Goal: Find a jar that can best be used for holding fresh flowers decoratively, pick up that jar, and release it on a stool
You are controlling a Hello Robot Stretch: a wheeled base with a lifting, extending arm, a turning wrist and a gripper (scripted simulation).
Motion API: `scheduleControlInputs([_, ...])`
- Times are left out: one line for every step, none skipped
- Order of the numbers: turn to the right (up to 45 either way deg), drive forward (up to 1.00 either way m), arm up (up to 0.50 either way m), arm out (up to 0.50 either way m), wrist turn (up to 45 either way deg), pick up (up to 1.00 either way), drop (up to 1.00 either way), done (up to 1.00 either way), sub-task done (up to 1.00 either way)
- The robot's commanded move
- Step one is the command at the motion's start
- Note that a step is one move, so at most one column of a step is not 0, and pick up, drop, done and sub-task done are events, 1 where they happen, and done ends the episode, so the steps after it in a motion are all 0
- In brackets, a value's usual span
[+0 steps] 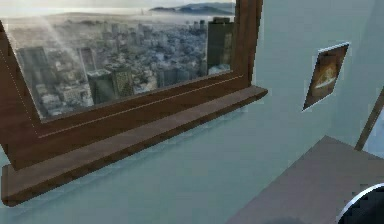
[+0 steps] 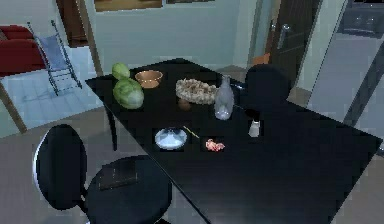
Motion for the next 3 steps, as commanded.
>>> scheduleControlInputs([0.0,0.0,0.38,0.0,0.0,0.0,0.0,0.0,0.0])
scheduleControlInputs([0.0,0.0,0.0,0.4,0.0,0.0,0.0,0.0,0.0])
scheduleControlInputs([0.0,0.0,0.0,0.0,45.0,0.0,0.0,0.0,0.0])
